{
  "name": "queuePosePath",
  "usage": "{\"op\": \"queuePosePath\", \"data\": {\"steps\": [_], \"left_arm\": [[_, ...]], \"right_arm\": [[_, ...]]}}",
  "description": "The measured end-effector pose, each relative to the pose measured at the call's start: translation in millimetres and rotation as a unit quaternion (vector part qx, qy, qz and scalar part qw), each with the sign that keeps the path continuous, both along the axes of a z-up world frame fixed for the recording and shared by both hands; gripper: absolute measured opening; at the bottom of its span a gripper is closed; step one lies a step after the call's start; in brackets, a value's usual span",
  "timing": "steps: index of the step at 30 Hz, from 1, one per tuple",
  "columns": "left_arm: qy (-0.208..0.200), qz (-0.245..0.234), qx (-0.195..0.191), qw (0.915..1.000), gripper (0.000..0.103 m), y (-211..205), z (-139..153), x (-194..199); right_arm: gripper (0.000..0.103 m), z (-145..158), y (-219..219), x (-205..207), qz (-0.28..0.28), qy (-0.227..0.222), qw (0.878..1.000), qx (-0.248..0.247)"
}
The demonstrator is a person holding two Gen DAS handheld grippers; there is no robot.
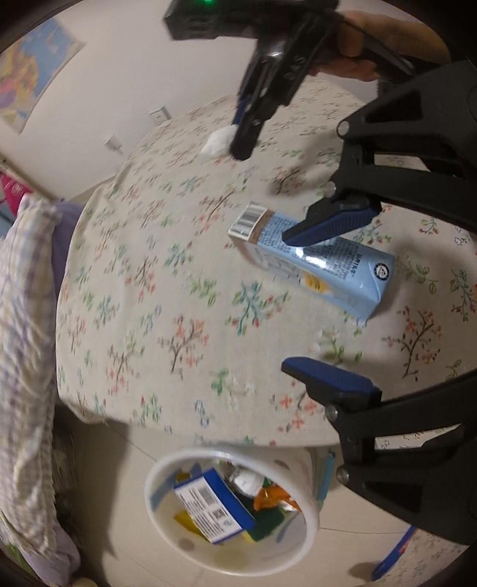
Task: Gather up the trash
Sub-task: 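Carry the carton and tissue over the white bin and open both grippers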
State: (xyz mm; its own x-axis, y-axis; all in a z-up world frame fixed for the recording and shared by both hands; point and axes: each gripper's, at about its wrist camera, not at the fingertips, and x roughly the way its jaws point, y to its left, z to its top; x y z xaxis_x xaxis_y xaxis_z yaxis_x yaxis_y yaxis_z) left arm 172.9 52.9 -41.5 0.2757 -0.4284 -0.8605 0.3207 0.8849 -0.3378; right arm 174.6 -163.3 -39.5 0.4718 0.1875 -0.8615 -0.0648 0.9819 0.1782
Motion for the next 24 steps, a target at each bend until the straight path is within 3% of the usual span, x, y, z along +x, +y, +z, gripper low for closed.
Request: {"op": "queuePosePath", "data": {"steps": [9, 11, 12, 13, 20, 24], "left_arm": [[0.025, -0.065, 0.048, 0.9964, 0.064, -40.7, -20.1, -11.2], [0.033, -0.067, 0.059, 0.9955, 0.057, -44.1, -27.4, -12.7], [0.036, -0.068, 0.063, 0.9951, 0.041, -45.2, -29.7, -13.4], [0.038, -0.07, 0.065, 0.9947, 0.04, -46.4, -31.0, -14.1], [0.002, -0.039, 0.048, 0.9981, 0.036, -24.3, -10.4, -11.8], [-0.01, 0.015, 0.031, 0.9994, 0.036, 18.2, 2.0, 5.3]], "right_arm": [[0.022, -6.0, -22.4, -10.8, -0.017, 0.014, 1.0, -0.01], [0.021, -6.3, -22.9, -13.3, -0.016, 0.014, 1.0, -0.013], [0.021, -6.7, -22.4, -14.5, -0.016, 0.015, 1.0, -0.014], [0.021, -7.4, -22.2, -15.2, -0.015, 0.016, 1.0, -0.015], [0.022, -7.5, -12.5, -13.7, -0.005, 0.015, 1.0, -0.014], [0.021, -6.9, -0.4, -6.8, 0.003, 0.016, 1.0, -0.008]]}}
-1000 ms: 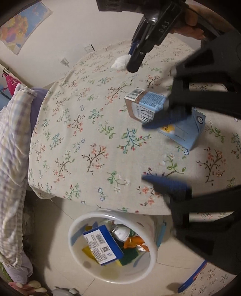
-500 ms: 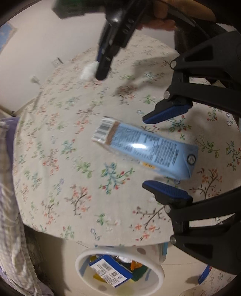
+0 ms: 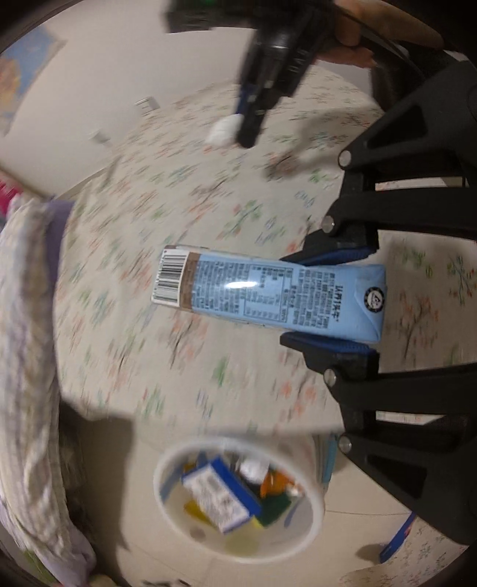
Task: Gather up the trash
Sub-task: 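Carry the carton and tissue over the white bin and open both grippers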
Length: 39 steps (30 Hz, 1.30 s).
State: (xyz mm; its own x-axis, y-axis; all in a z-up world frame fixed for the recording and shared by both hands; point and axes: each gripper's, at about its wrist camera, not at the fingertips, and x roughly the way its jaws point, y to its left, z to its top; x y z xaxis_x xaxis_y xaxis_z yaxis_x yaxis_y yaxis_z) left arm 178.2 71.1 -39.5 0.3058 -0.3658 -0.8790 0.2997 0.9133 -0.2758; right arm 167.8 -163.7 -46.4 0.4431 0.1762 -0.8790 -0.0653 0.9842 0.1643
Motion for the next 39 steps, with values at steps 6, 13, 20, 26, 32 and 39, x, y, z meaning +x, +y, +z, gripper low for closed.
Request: {"op": "queuePosePath", "data": {"steps": [6, 13, 20, 26, 32, 39], "left_arm": [[-0.035, 0.094, 0.015, 0.9949, 0.036, 69.5, 8.0, 21.6], [-0.038, 0.182, 0.027, 0.9821, 0.036, 119.8, -7.0, 36.3], [-0.045, 0.233, 0.061, 0.9695, 0.08, 147.6, -4.4, 37.9], [-0.07, 0.267, 0.108, 0.955, 0.096, 174.8, -3.7, 21.9], [-0.052, 0.261, 0.144, 0.9531, 0.097, 186.5, -17.6, 10.6], [-0.048, 0.261, 0.138, 0.9541, 0.097, 191.4, -14.5, 6.5]], "right_arm": [[0.021, 7.3, 33.7, 17.8, 0.025, -0.006, 1.0, -0.002], [0.022, 13.0, 81.8, 43.6, 0.05, -0.012, 0.999, 0.006], [0.021, 13.6, 126.5, 63.5, 0.077, -0.016, 0.997, 0.019], [0.022, 10.8, 168.7, 78.6, 0.102, -0.017, 0.994, 0.029], [0.022, 1.4, 213.3, 93.4, 0.124, -0.009, 0.991, 0.044], [0.026, -10.3, 245.9, 108.0, 0.139, -0.004, 0.988, 0.069]]}}
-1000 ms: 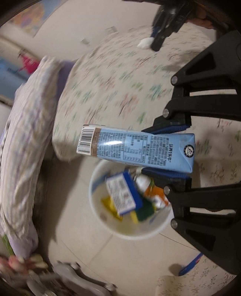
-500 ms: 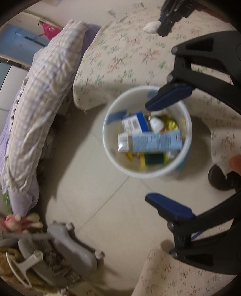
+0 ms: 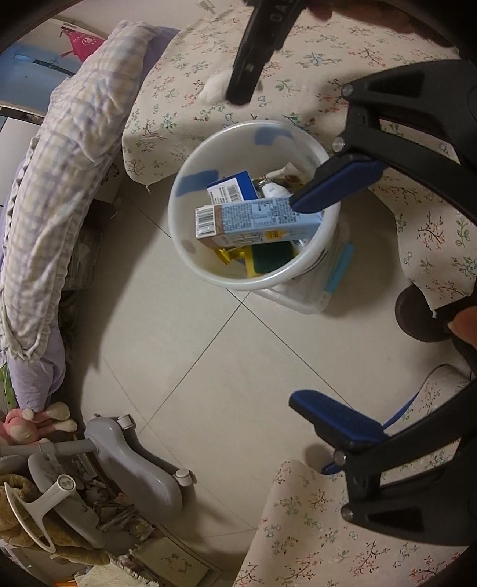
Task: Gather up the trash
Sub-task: 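Carry the carton and tissue over the white bin and open both grippers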
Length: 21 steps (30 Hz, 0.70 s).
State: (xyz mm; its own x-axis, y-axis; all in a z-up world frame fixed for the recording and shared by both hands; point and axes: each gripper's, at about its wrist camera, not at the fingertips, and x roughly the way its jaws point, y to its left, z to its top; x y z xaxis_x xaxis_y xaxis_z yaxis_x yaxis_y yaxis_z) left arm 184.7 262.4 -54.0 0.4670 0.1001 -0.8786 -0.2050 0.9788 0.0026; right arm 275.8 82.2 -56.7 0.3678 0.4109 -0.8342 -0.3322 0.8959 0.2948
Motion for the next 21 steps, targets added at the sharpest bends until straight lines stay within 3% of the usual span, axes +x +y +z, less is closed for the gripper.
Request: {"op": "queuePosePath", "data": {"steps": [2, 3, 4, 12, 15, 18, 21], "left_arm": [[-0.003, -0.001, -0.001, 1.0, 0.097, -0.7, 1.8, -0.9], [-0.004, -0.003, 0.0, 1.0, 0.097, -2.0, 2.6, -1.4], [-0.003, -0.005, 0.001, 1.0, 0.097, -2.9, 2.7, -2.1], [-0.005, -0.037, 0.015, 0.9992, 0.097, -28.3, 7.8, -15.5], [-0.007, -0.055, 0.024, 0.9982, 0.097, -45.4, 10.6, -26.7], [-0.011, -0.08, 0.03, 0.9963, 0.098, -65.4, 14.1, -42.4], [-0.021, -0.097, 0.035, 0.9944, 0.1, -82.6, 19.8, -60.6]], "right_arm": [[0.046, -0.3, 1.9, 3.5, -0.002, 0.006, 1.0, 0.011], [0.067, 1.4, 1.2, 3.6, -0.01, 0.003, 1.0, 0.011], [0.07, 4.3, -1.5, 2.6, -0.016, -0.003, 1.0, 0.016], [0.07, 29.3, -34.9, -26.8, -0.03, -0.043, 0.999, -0.015], [0.082, 36.3, -50.6, -48.4, -0.033, -0.066, 0.995, -0.063], [0.084, 42.3, -73.0, -74.4, -0.036, -0.081, 0.992, -0.087], [0.095, 46.0, -98.6, -107.2, -0.049, -0.106, 0.988, -0.106]]}}
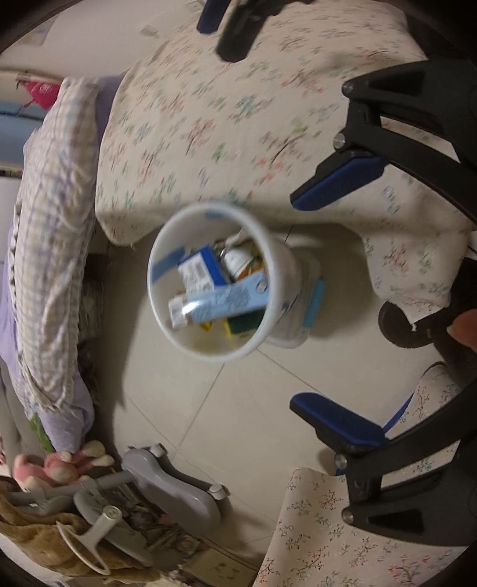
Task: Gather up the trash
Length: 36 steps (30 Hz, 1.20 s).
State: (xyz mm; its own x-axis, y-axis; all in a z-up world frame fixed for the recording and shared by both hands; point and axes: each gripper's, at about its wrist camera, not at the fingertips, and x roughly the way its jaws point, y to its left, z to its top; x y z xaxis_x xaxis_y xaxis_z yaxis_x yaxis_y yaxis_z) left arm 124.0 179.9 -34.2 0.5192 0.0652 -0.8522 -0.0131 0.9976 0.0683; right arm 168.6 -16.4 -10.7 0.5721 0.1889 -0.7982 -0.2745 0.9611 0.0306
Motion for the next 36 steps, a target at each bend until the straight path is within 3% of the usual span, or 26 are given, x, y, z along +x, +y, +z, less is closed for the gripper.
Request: {"op": "queuePosePath", "data": {"steps": [2, 14, 18, 25, 36], "left_arm": [[-0.007, -0.007, -0.006, 0.9999, 0.1, -9.7, 4.2, -11.4], [-0.056, -0.003, -0.014, 0.9983, 0.1, -54.8, 13.1, -68.1], [-0.063, -0.003, -0.017, 0.9978, 0.1, -62.4, 11.0, -77.9], [-0.082, -0.015, -0.011, 0.9965, 0.1, -71.9, 11.6, -84.8], [-0.077, -0.019, -0.013, 0.9968, 0.1, -75.2, 8.1, -86.3]], "right_arm": [[0.101, 0.0, -17.5, -23.0, -0.014, -0.012, 1.0, -0.021], [0.102, -7.9, -85.2, -113.8, -0.121, -0.053, 0.991, -0.011], [0.102, -10.0, -100.1, -120.4, -0.15, -0.052, 0.987, 0.013], [0.102, -14.3, -105.5, -129.0, -0.151, -0.072, 0.986, 0.0], [0.102, -22.9, -114.8, -123.5, -0.164, -0.056, 0.984, 0.025]]}}
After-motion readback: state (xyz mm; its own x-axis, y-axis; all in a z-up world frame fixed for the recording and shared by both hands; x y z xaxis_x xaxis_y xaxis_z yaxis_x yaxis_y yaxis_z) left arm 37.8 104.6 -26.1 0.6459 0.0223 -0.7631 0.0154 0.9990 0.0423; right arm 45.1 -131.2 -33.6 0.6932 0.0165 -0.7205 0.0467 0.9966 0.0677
